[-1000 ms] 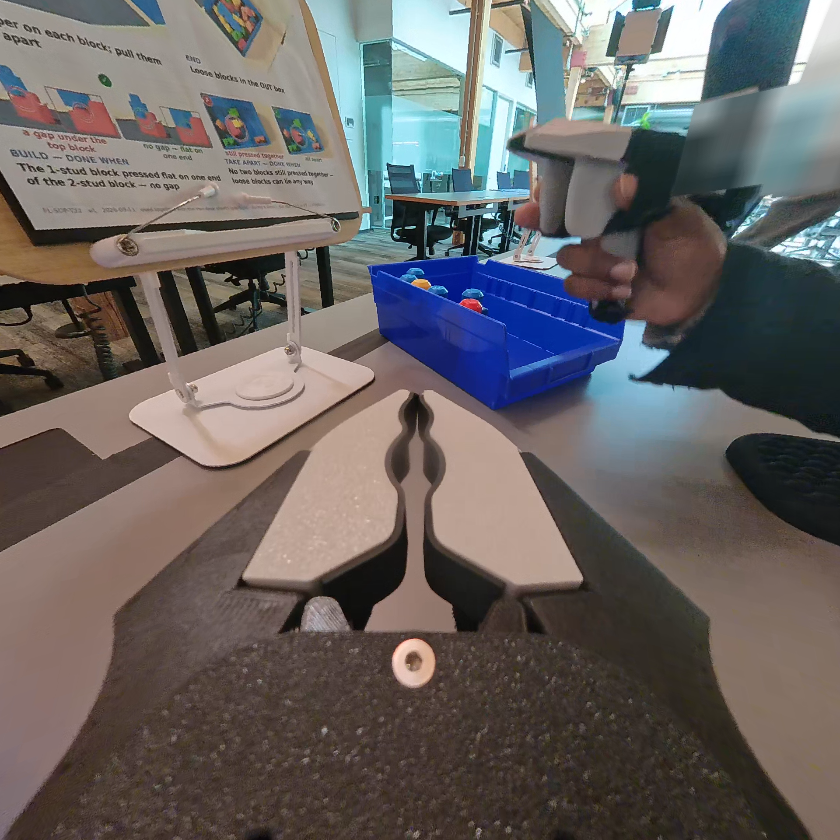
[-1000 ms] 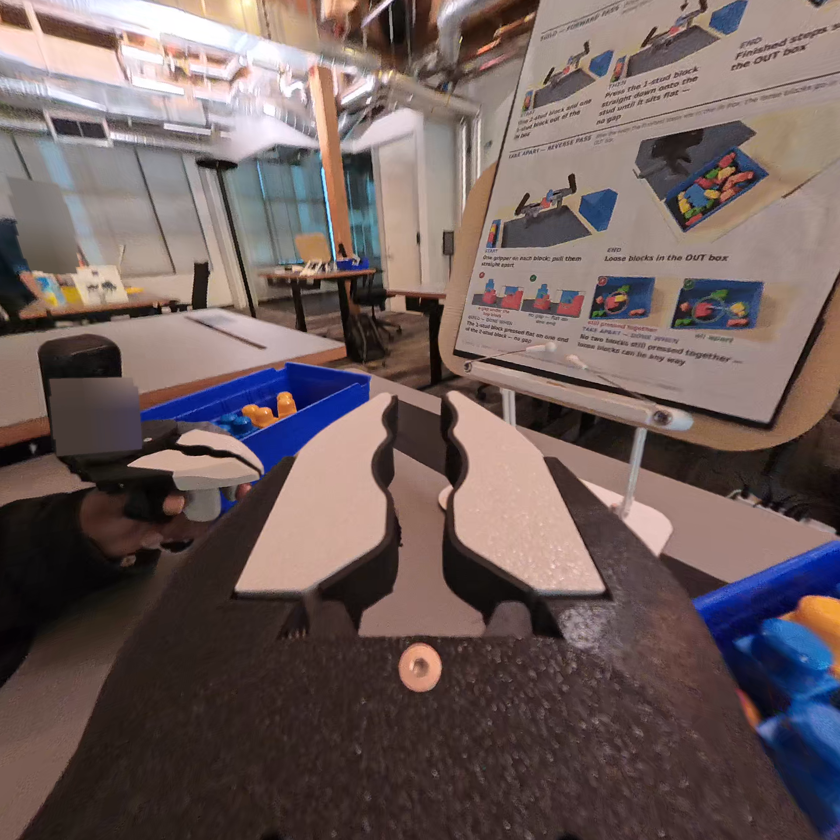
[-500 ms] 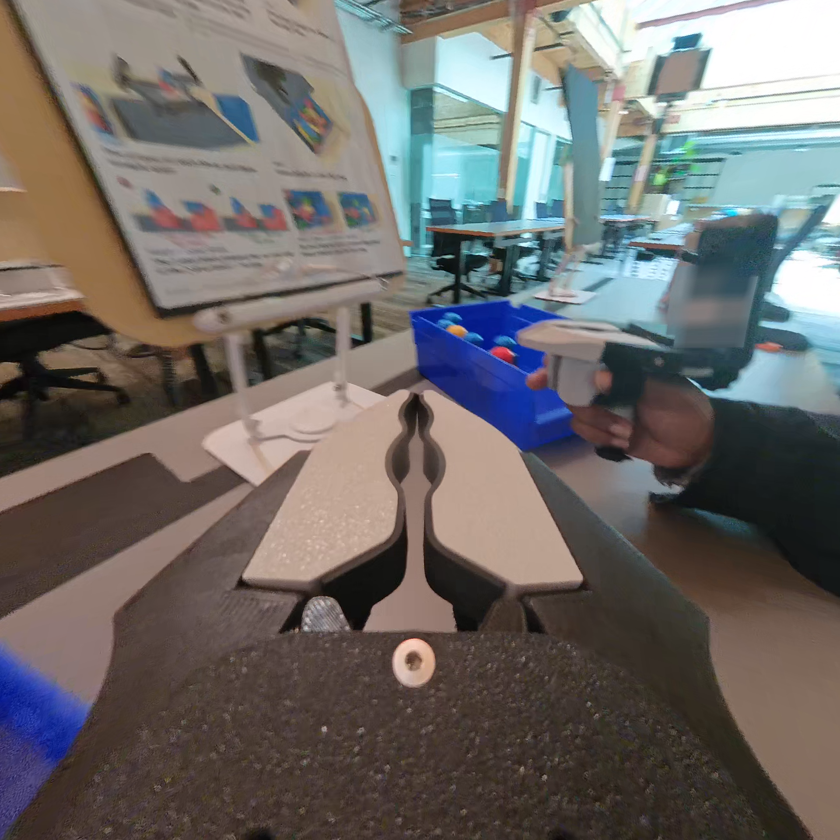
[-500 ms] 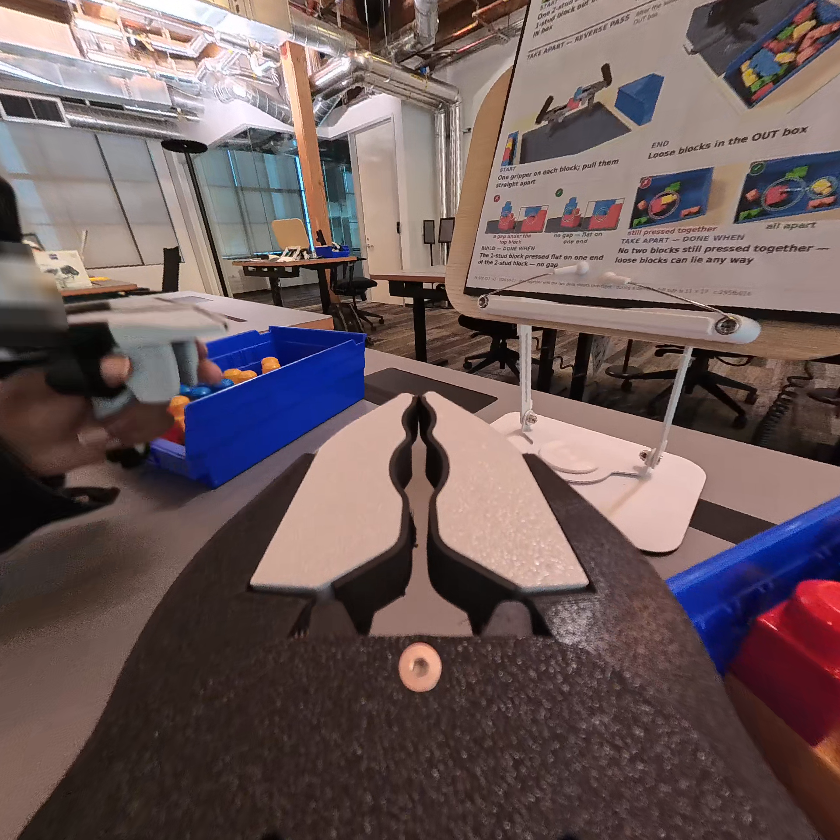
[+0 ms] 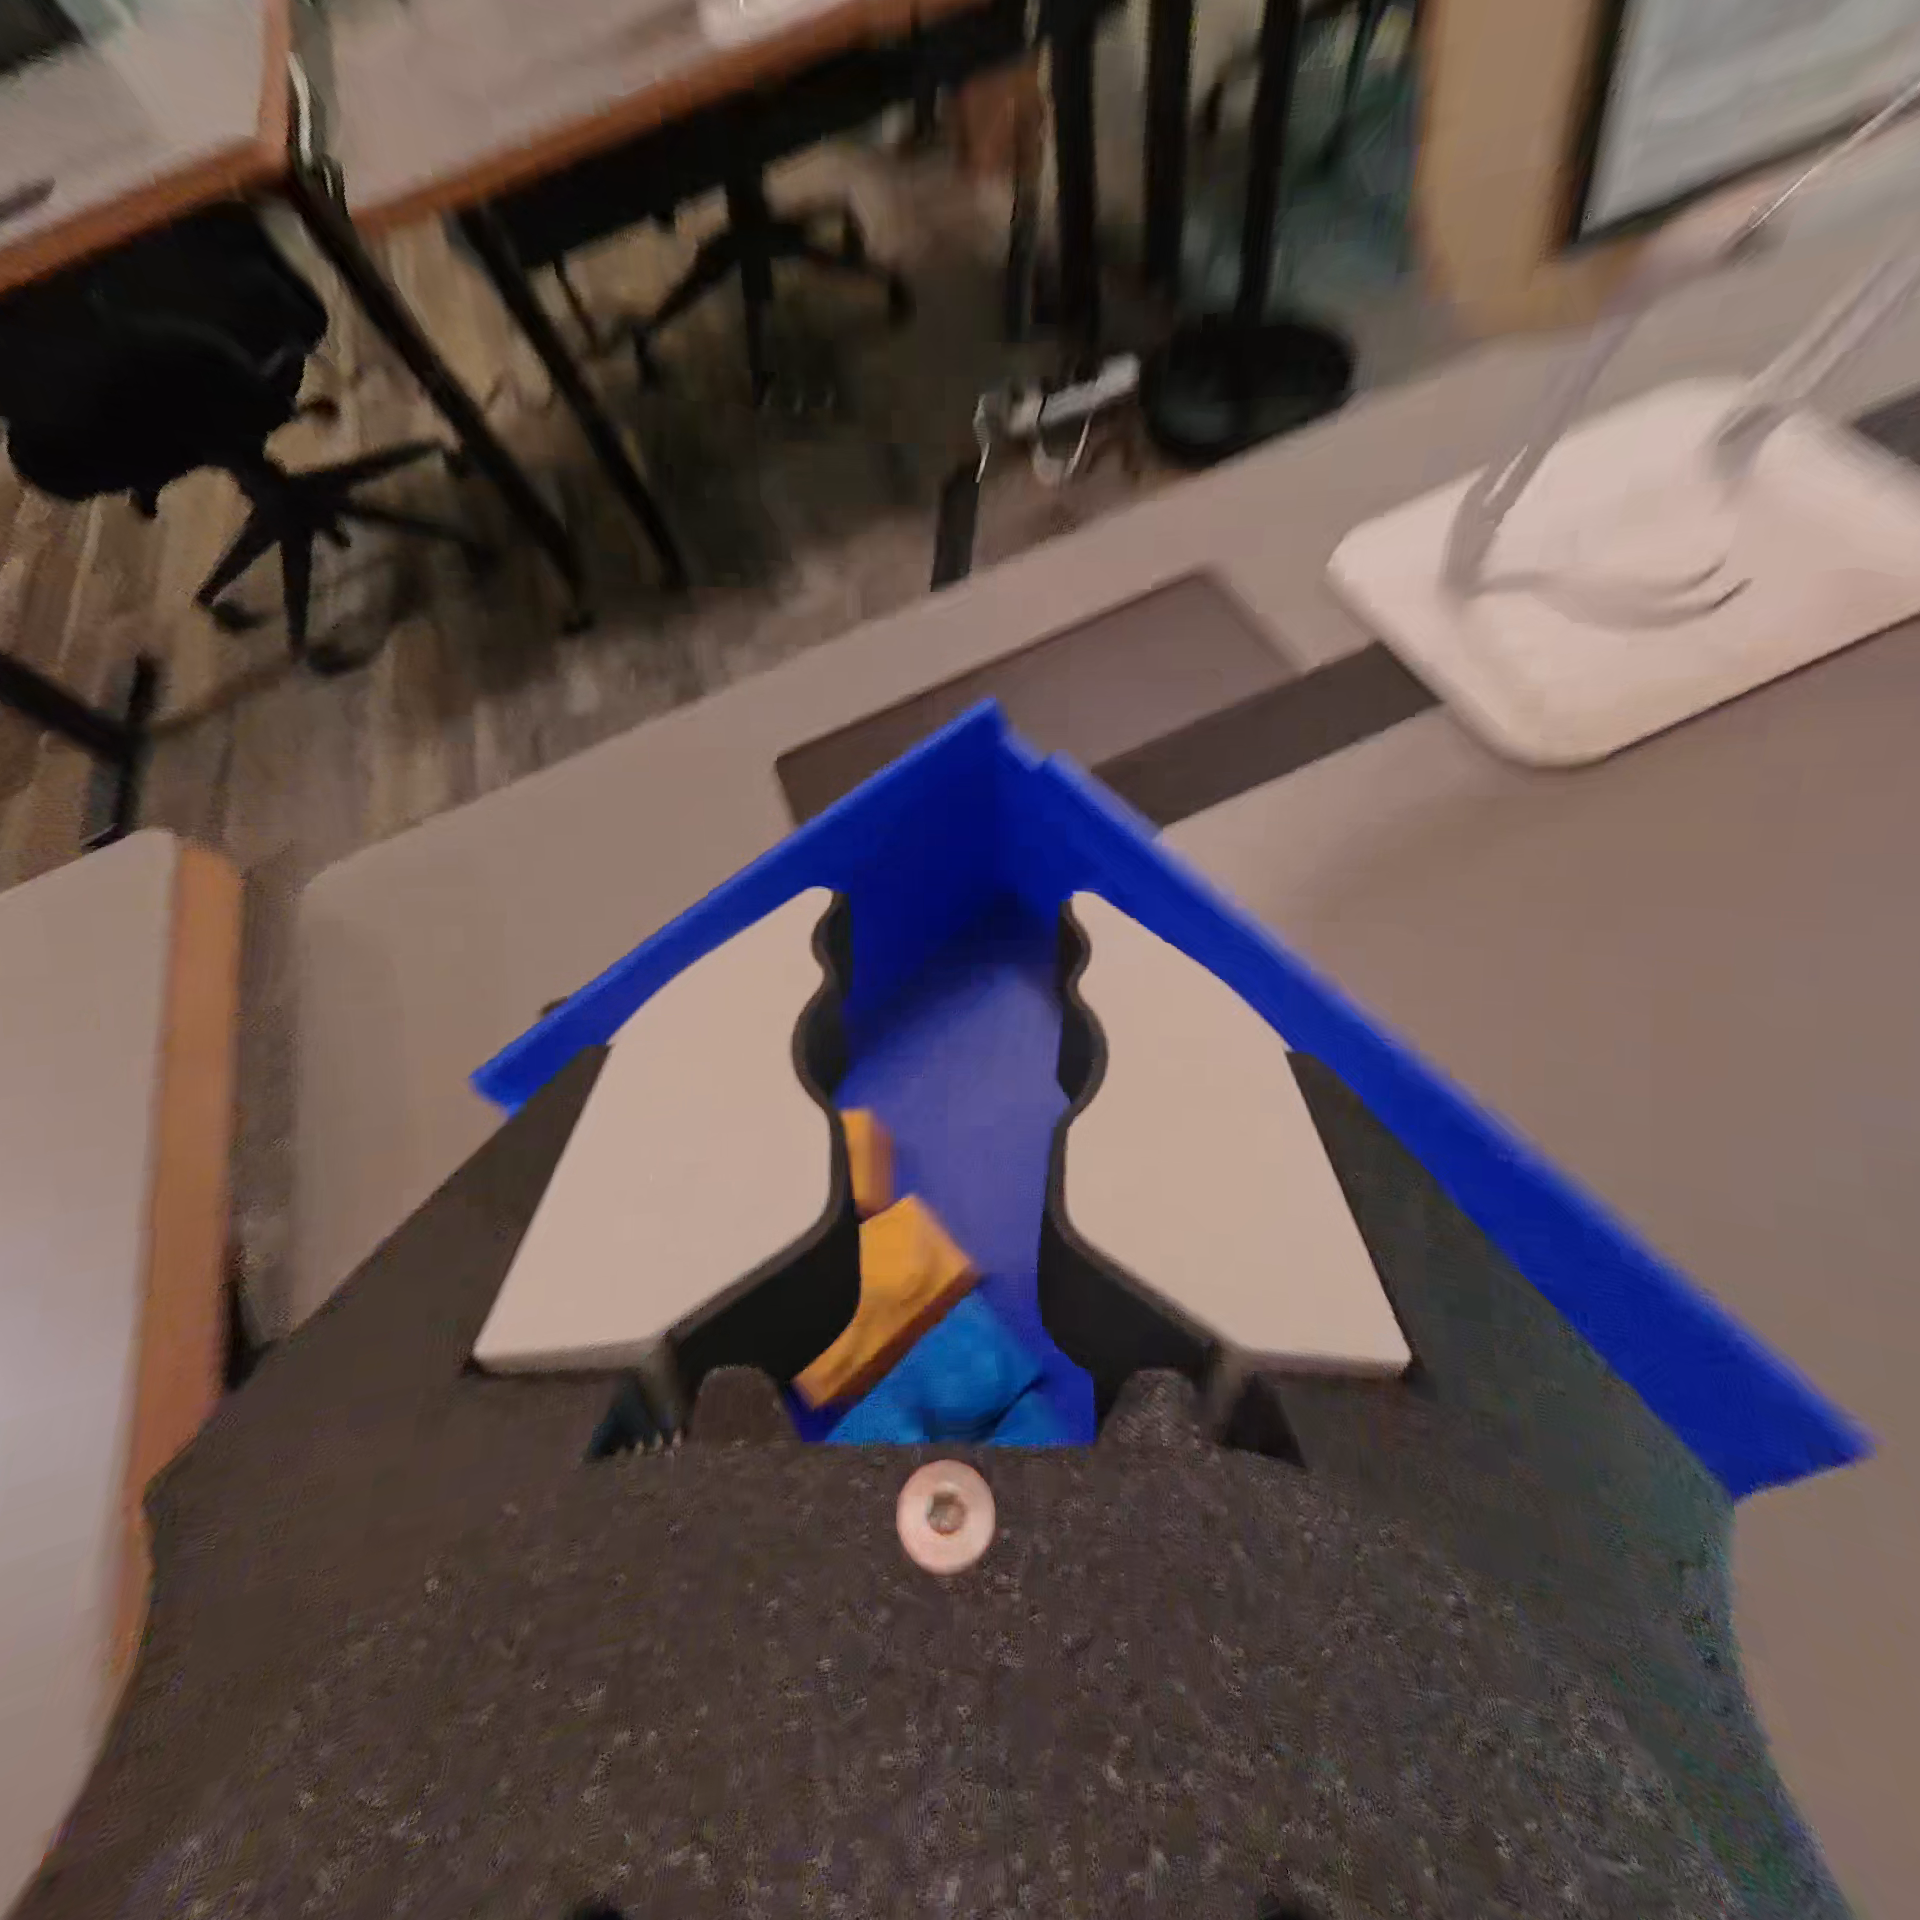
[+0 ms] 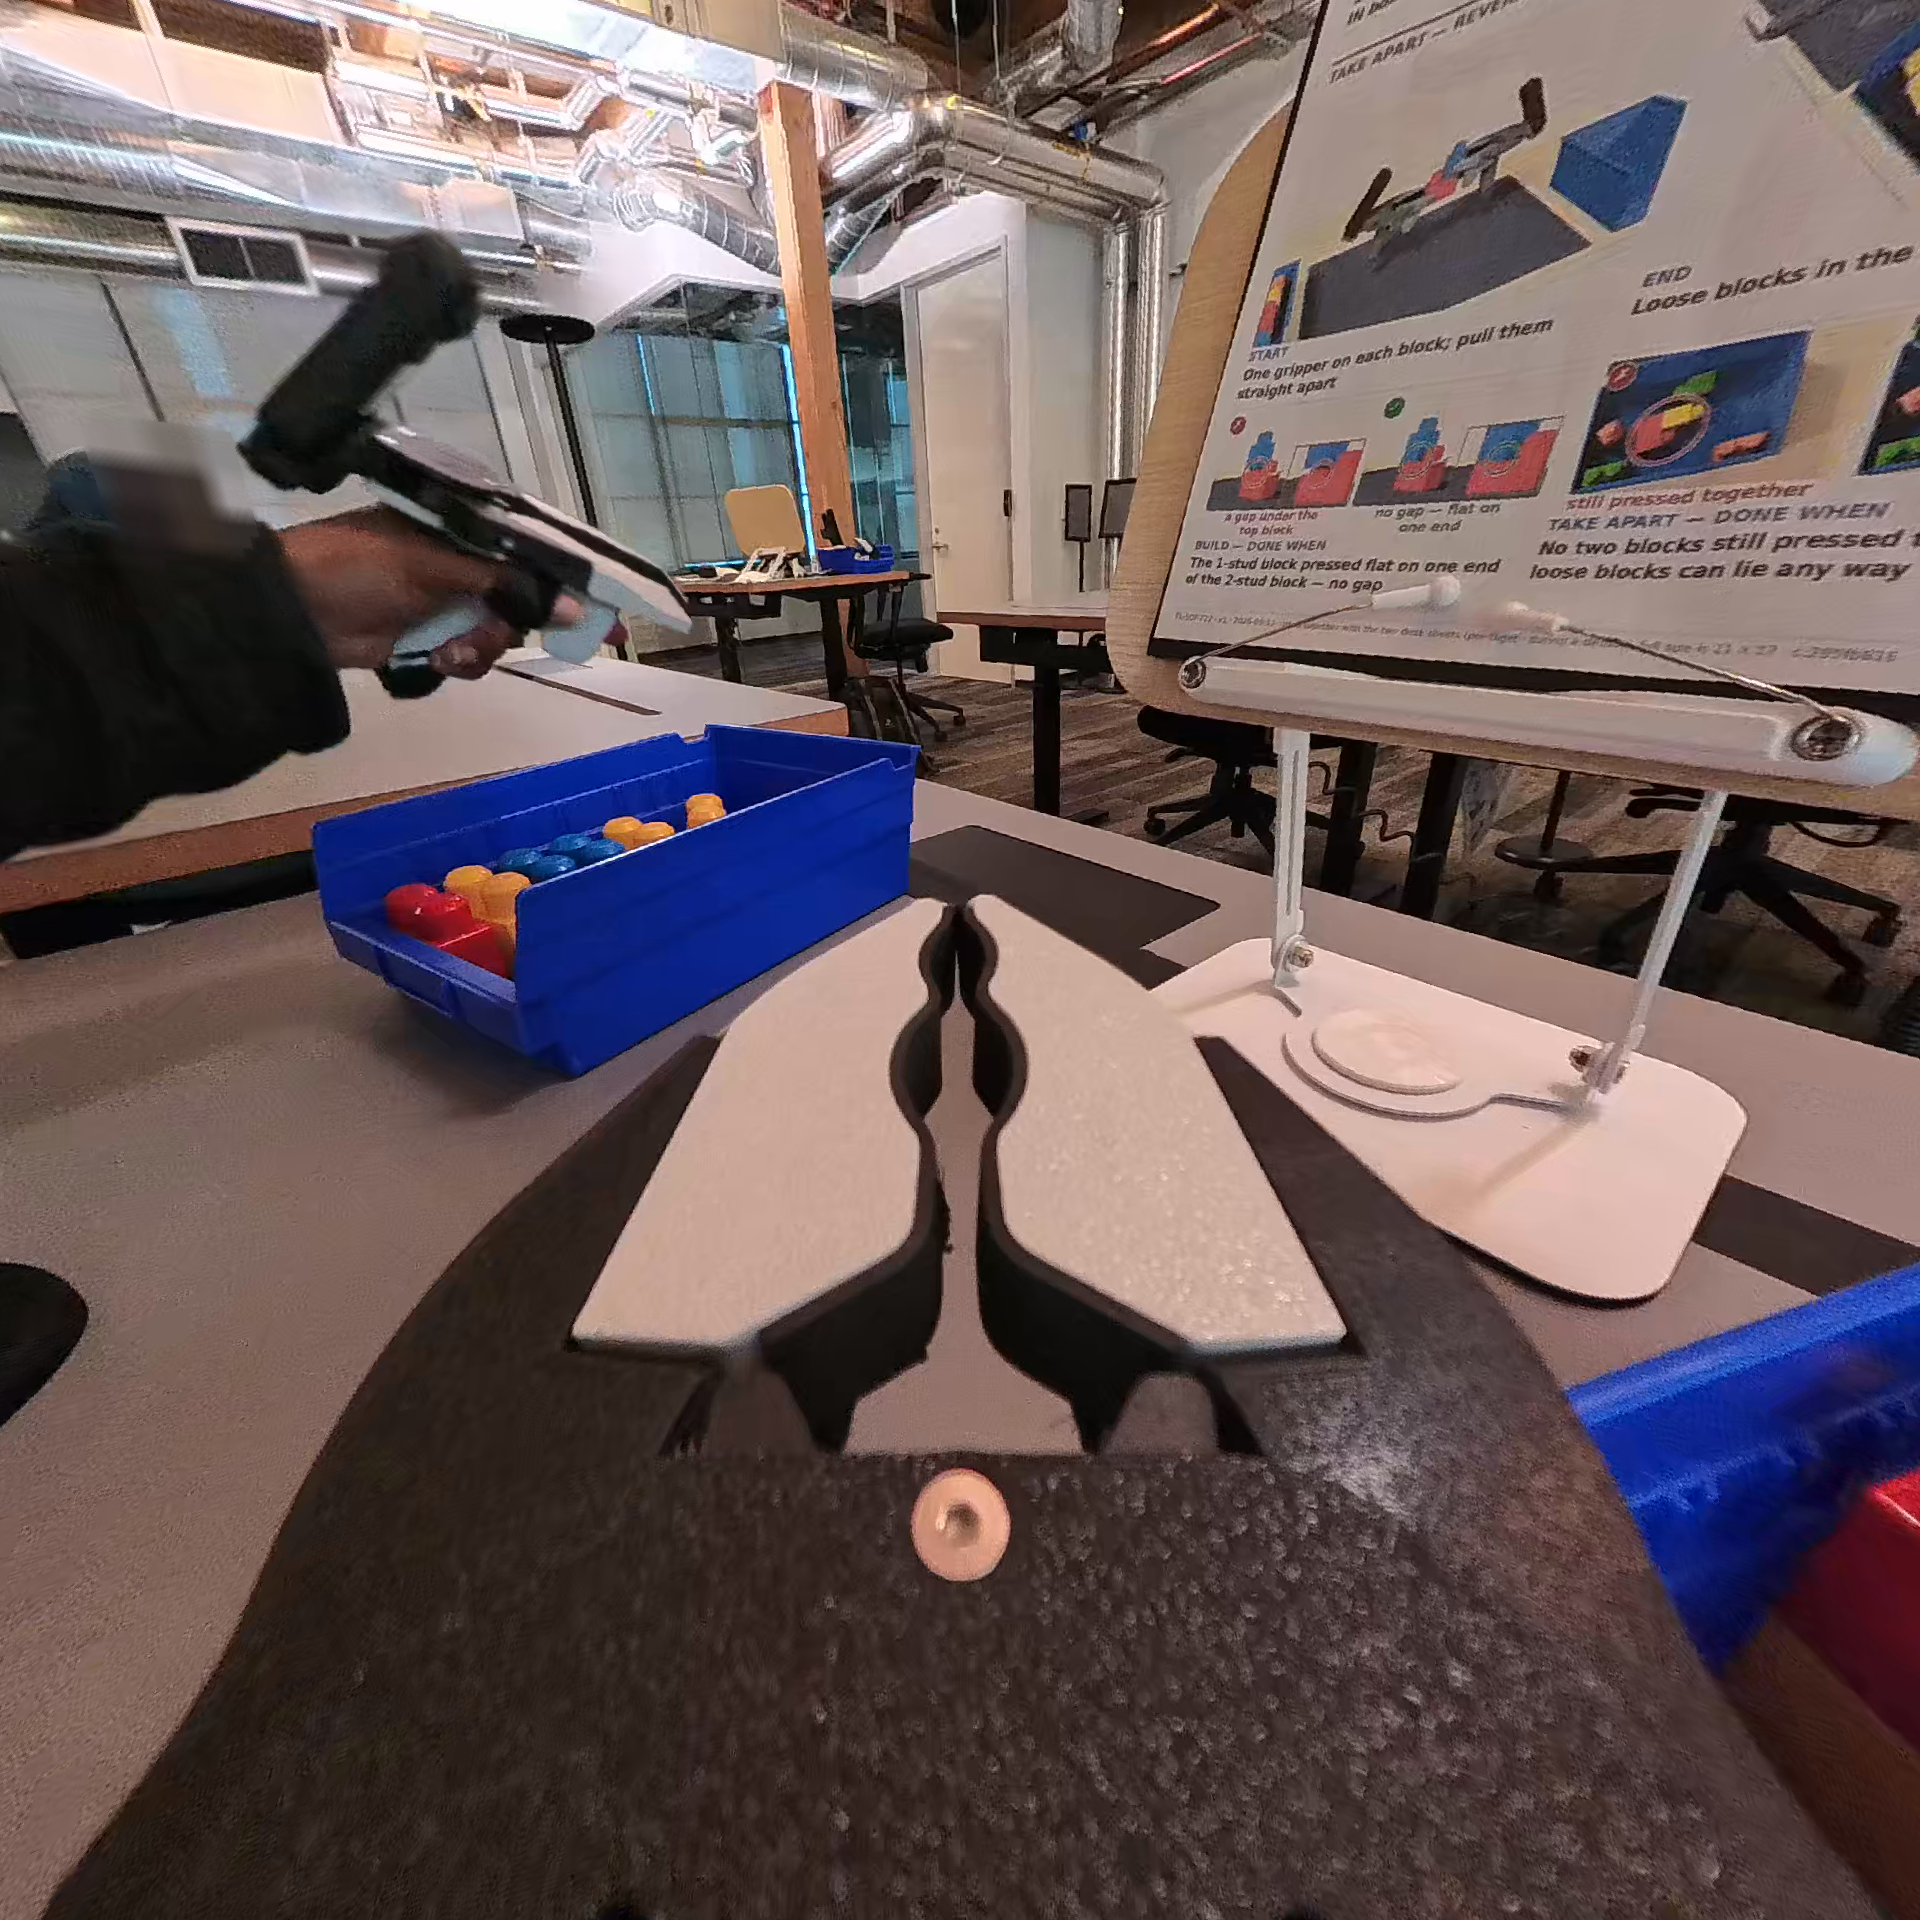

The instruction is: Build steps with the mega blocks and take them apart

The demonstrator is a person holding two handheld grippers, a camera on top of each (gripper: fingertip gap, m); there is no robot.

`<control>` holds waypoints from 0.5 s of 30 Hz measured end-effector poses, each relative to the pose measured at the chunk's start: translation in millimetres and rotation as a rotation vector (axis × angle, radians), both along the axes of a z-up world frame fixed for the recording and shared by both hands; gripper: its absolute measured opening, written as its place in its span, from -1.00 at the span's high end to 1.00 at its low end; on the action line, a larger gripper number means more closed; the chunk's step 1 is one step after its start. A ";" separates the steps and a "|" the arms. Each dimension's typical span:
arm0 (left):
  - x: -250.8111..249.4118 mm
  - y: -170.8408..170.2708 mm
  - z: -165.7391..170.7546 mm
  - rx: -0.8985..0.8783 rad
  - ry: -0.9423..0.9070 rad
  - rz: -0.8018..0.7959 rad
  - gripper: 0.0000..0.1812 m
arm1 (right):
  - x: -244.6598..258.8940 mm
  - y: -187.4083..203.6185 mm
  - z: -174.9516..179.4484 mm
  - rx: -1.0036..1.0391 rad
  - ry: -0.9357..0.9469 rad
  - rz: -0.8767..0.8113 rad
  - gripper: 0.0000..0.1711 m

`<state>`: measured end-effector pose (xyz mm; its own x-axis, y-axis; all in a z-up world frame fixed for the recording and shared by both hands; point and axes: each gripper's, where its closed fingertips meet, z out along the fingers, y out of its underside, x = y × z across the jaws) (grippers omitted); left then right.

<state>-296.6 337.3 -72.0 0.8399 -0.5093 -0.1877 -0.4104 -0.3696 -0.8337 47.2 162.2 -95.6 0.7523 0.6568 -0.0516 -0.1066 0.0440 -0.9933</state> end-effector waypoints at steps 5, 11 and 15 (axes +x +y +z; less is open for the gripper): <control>-37.5 19.8 -55.9 -0.271 0.255 0.044 0.50 | -3.4 -0.4 -4.1 -0.008 -0.016 0.024 1.00; -61.3 23.4 -107.1 -0.503 0.396 0.101 0.48 | -10.9 -3.3 -8.0 -0.017 -0.032 0.073 1.00; -67.2 19.8 -129.0 -0.615 0.412 0.117 0.50 | -13.6 -3.9 -9.3 -0.023 -0.031 0.095 1.00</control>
<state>-363.8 357.1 -201.0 0.8182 -0.5355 -0.2091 -0.5741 -0.7798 -0.2496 33.6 158.3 -105.0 0.6881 0.7242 -0.0451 -0.0780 0.0121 -0.9969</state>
